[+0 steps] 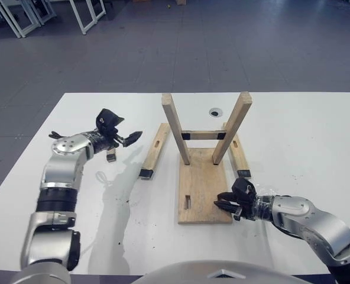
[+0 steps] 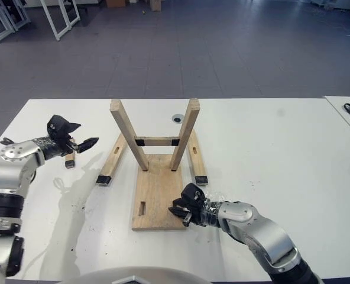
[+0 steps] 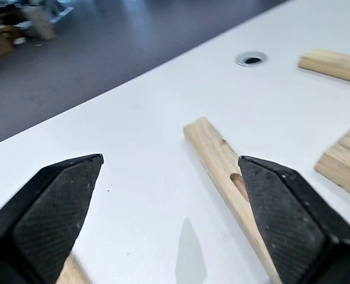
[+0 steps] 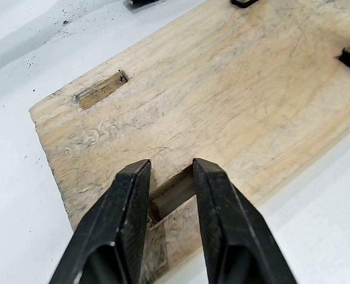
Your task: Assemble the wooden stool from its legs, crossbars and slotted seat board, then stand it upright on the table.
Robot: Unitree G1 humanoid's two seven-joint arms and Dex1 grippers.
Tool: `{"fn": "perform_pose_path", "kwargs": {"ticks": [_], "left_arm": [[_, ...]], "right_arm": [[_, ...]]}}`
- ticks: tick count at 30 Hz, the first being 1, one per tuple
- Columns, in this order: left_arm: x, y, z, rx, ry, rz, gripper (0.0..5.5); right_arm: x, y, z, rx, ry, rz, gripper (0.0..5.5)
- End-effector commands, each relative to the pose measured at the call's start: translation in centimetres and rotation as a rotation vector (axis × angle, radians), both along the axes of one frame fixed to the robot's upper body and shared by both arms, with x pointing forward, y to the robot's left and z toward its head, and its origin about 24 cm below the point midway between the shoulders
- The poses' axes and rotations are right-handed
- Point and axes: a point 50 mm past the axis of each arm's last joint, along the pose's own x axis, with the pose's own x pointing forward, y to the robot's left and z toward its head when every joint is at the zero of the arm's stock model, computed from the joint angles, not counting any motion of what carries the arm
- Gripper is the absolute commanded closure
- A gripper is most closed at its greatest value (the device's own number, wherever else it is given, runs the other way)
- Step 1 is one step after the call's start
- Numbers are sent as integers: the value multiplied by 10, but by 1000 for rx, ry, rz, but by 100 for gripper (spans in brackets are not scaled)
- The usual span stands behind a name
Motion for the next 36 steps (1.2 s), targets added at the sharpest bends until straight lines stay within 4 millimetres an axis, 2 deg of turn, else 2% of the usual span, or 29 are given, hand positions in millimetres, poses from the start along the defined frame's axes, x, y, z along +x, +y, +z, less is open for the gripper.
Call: {"fn": "perform_pose_path", "kwargs": {"ticks": [1,5,8,10,12,13,18,25,32,36], "left_arm": [[-32,-1,-40,-11,0,599,126],[-42,8,-55,34,7,773,126],[-46,16,-67,25,55,831,126],[-49,15,-80,-27,134,810,126],[-51,6,-94,-113,225,738,154],[-52,2,-97,-144,253,698,175],[-51,-4,-106,-148,286,617,175],[-56,-3,-123,-182,319,677,277],[-61,-3,-129,-208,282,722,387],[-66,9,-128,-225,245,771,455]], "right_arm": [[7,-5,-2,-51,3,-82,421],[8,-5,1,-53,-2,-89,421],[8,-2,2,-52,1,-90,421],[7,-1,3,-49,0,-90,421],[7,-1,4,-48,-1,-93,421],[7,-1,4,-48,0,-93,421],[7,-1,4,-48,4,-97,421],[11,-1,7,-49,-16,-104,421],[30,2,42,76,-91,-157,421],[34,4,45,104,-78,-177,421]]}}
